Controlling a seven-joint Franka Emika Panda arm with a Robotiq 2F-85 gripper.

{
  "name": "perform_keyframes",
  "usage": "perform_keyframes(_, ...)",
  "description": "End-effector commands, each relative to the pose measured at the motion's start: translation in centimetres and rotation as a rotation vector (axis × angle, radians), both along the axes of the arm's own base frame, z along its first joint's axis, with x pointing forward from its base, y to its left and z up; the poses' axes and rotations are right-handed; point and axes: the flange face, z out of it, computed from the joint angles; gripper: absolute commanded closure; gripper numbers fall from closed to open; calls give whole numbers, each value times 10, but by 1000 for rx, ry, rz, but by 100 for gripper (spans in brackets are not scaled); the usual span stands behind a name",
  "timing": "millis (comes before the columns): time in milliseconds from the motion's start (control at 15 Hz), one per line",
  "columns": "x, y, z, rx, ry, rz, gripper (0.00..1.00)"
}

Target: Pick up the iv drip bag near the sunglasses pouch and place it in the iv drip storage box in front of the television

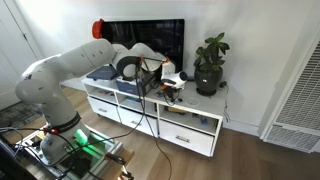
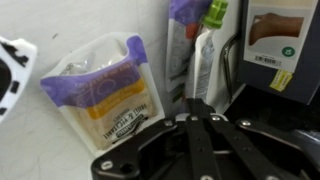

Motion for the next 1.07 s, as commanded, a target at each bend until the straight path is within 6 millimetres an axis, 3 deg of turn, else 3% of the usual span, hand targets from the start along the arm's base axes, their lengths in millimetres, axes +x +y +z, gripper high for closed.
perform_keyframes(0, 3, -4, 16, 59, -51, -6, 98)
perform_keyframes(467, 12, 6, 63, 94, -136, 25, 99)
perform_keyframes(1000, 9, 12, 82, 174, -147, 50, 99)
